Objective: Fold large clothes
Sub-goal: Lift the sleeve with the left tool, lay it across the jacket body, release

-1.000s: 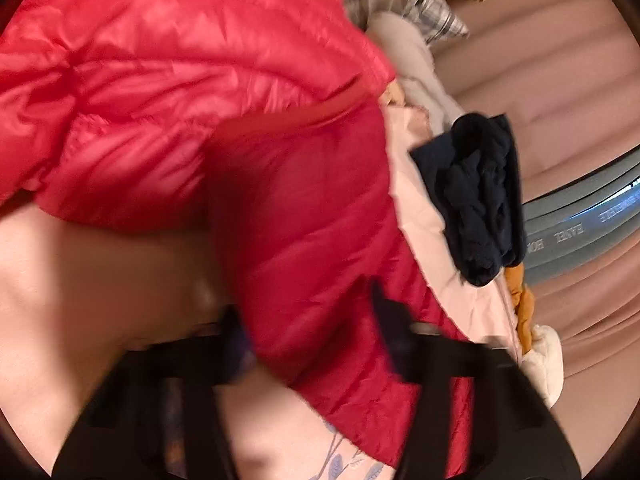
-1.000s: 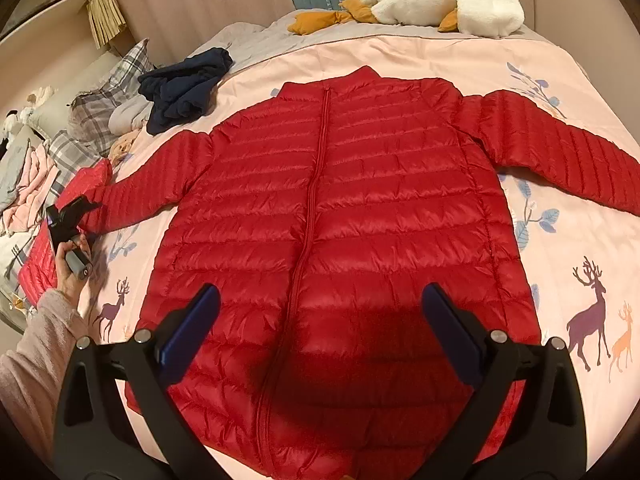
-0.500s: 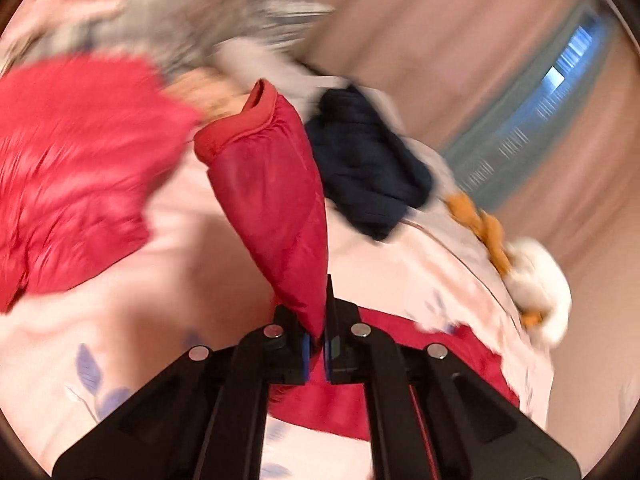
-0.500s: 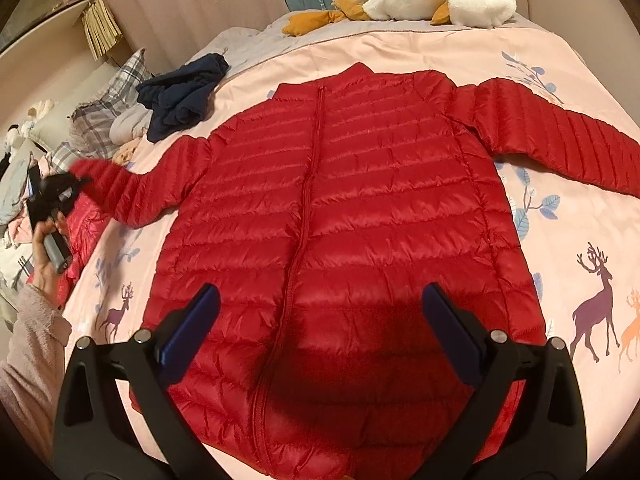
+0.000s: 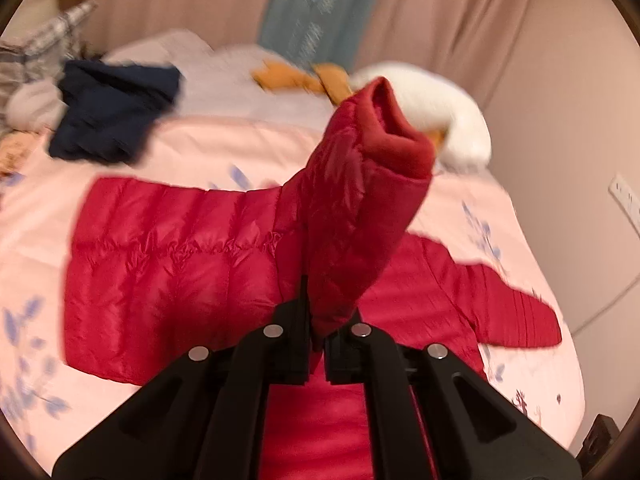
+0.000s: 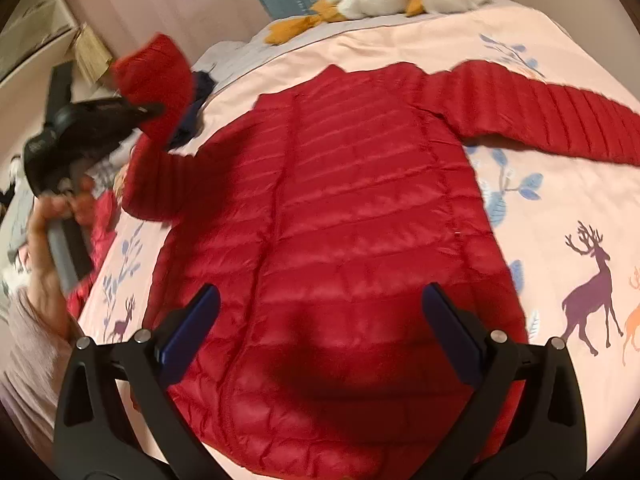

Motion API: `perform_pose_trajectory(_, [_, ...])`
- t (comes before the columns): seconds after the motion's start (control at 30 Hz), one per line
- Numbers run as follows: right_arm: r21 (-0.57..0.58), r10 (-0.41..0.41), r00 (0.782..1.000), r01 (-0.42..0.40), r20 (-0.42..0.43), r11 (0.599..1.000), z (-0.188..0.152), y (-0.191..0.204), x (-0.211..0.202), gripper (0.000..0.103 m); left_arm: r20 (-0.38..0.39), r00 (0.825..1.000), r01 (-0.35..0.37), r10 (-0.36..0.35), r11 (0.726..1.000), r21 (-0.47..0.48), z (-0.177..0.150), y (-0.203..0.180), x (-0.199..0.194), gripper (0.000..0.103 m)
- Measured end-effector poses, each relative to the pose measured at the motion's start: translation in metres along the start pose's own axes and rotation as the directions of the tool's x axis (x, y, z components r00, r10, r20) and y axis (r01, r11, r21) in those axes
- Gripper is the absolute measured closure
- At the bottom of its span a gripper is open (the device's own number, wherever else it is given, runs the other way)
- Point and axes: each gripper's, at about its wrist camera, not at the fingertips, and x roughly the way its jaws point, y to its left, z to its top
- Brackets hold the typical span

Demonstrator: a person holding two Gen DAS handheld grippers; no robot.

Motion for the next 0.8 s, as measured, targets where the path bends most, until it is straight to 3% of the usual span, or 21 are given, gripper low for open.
perform_pose_trajectory(0.07, [0.03, 0.005, 1.0, -0.005, 0.002, 1.0, 0.003, -0.011, 0.0, 0.002, -0.075, 0.996, 0.038, -0.038, 0.999, -0.008, -0.012, -0.015, 0.03, 0.097])
perform_pose_trajectory(0.13, [0.053, 0.011, 1.0, -0.011, 0.009, 0.999, 0.008, -0.021, 0.001, 0.002, -0.134, 0.989, 0.064, -0.065, 0.998, -0.012, -0.018, -0.025, 0.054, 0.083])
perform_pose_trajectory(0.17, [0.064, 0.012, 1.0, -0.012, 0.008, 0.998, 0.01, -0.025, 0.001, 0.002, -0.158, 0.985, 0.069, -0.071, 0.997, -0.016, -0.02, -0.028, 0.062, 0.052])
perform_pose_trajectory(0.2, [0.076, 0.014, 1.0, -0.015, 0.007, 0.997, 0.014, -0.029, 0.002, 0.002, -0.176, 0.981, 0.081, -0.084, 0.996, -0.024, -0.022, -0.031, 0.068, 0.029])
perform_pose_trajectory(0.3, [0.103, 0.036, 0.999, -0.038, 0.017, 0.994, 0.03, -0.038, 0.005, 0.002, -0.149, 0.98, 0.129, -0.132, 0.991, -0.027, -0.024, -0.03, 0.058, 0.028])
perform_pose_trajectory(0.4, [0.081, 0.039, 0.998, -0.042, 0.043, 0.996, 0.056, -0.032, 0.014, 0.002, -0.074, 0.985, 0.156, -0.157, 0.988, -0.016, -0.019, -0.01, 0.025, 0.028])
perform_pose_trajectory(0.57, [0.008, 0.123, 0.989, -0.124, 0.086, 0.992, 0.108, -0.001, 0.05, 0.002, 0.001, 1.0, -0.022, 0.022, 0.999, -0.048, -0.02, 0.054, -0.003, 0.029])
perform_pose_trajectory(0.63, [-0.01, 0.165, 0.982, -0.165, 0.089, 0.986, 0.13, 0.013, 0.078, 0.007, -0.011, 0.998, -0.062, 0.061, 0.993, -0.097, -0.02, 0.08, -0.001, 0.041])
perform_pose_trajectory(0.67, [-0.011, 0.166, 0.983, -0.166, 0.081, 0.986, 0.138, 0.017, 0.089, 0.009, -0.019, 0.996, -0.084, 0.082, 0.991, -0.102, -0.021, 0.088, 0.002, 0.056])
perform_pose_trajectory(0.7, [-0.011, 0.174, 0.982, -0.174, 0.068, 0.985, 0.145, 0.02, 0.104, 0.013, -0.035, 0.994, -0.105, 0.102, 0.989, -0.105, -0.022, 0.096, 0.007, 0.062])
perform_pose_trajectory(0.8, [-0.001, 0.115, 0.993, -0.115, 0.007, 0.993, 0.154, 0.021, 0.144, 0.018, -0.069, 0.983, -0.175, 0.17, 0.983, -0.058, -0.027, 0.1, 0.027, 0.063])
